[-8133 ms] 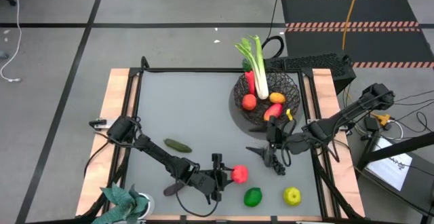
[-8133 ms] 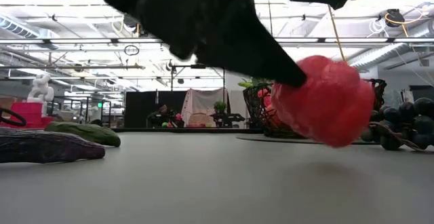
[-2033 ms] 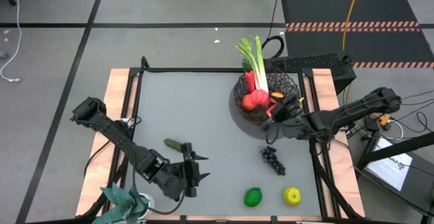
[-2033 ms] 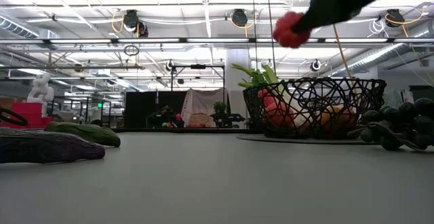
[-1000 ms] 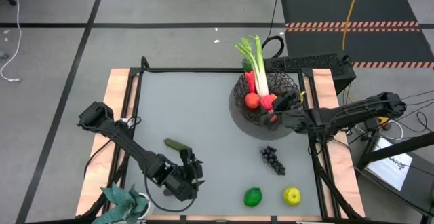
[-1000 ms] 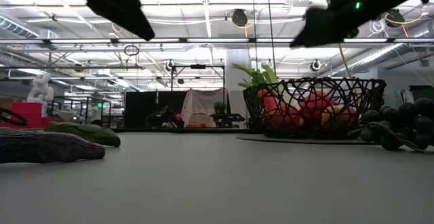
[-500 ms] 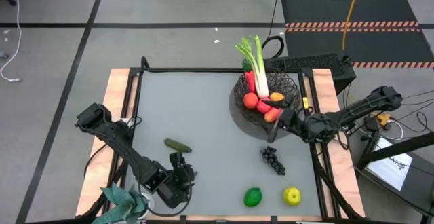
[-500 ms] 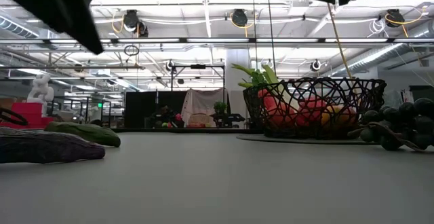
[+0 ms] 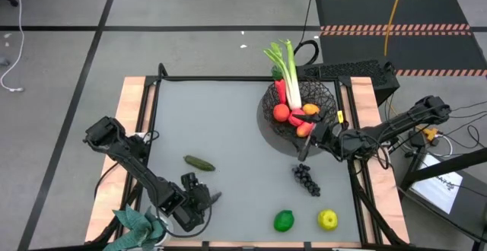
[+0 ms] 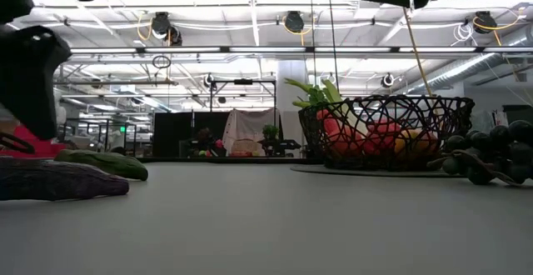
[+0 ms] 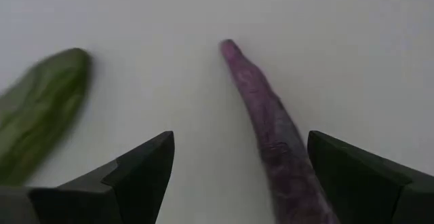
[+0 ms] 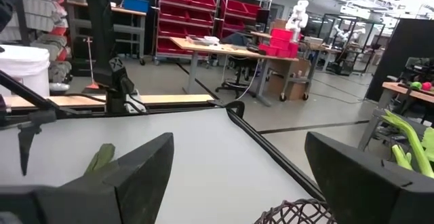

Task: Build produce basket
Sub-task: Put the eggplant into the black wire basket

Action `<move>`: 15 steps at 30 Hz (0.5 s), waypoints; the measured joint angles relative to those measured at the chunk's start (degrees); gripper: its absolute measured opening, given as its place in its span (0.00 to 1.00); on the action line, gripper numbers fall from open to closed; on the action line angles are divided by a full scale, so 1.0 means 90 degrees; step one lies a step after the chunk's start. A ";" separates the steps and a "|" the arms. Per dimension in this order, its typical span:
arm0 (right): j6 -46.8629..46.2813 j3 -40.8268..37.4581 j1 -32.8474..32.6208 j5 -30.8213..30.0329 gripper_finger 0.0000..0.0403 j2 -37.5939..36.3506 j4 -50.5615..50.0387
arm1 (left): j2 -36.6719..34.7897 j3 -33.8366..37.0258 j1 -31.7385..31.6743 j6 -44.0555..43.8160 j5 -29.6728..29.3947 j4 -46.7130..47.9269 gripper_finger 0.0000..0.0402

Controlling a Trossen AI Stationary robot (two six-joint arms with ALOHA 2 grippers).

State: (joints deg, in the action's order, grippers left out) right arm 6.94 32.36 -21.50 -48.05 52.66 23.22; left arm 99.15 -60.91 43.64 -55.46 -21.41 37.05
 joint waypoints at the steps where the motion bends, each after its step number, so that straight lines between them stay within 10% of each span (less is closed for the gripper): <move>1: -0.0002 0.0000 0.0000 0.0002 0.81 0.0000 0.0009 | 0.0000 0.0065 0.0021 0.0006 0.0023 -0.0151 0.81; 15: -0.0024 0.0000 0.0000 0.0015 0.81 0.0000 0.0007 | 0.0000 0.0705 0.0090 0.0218 0.0272 -0.1084 0.46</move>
State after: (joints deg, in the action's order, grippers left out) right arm 6.72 32.36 -21.50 -47.92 52.66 23.29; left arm 99.15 -54.57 44.45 -53.50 -18.96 27.29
